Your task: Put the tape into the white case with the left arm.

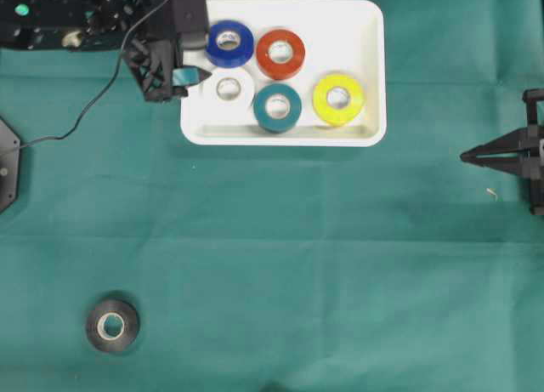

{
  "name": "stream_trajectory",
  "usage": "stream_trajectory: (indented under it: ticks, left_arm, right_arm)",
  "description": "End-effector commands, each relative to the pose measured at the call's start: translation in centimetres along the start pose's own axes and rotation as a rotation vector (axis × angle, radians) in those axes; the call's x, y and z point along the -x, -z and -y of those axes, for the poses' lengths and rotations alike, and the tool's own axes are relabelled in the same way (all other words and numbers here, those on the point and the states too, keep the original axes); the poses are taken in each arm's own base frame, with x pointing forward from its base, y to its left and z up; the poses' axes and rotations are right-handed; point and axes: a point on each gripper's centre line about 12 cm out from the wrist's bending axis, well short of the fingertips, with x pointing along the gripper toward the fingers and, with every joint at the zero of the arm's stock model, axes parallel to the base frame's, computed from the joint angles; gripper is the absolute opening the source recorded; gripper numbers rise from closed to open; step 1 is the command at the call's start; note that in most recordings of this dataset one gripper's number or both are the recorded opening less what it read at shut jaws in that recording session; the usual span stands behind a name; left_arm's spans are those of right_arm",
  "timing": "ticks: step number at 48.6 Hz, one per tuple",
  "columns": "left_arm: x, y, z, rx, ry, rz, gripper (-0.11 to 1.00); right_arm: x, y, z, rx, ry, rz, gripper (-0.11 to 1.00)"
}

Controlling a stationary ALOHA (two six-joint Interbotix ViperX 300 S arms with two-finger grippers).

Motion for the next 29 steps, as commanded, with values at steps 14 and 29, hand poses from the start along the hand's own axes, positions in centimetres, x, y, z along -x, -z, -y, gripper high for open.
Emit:
stream_trajectory:
  ticks: [14,29]
  left_arm:
    - [4.3,-0.2,5.4,0.014,0.095,0.099,0.93]
    - [6.7,1.1,9.4,-0.070,0.188,0.135,0.92]
  right_arm:
    - [-0.1,-0.4,0.0,-0.002,0.001,0.011,-0.09]
    - [-0.1,-0.4,0.0,0.000,0.001,0.011,-0.09]
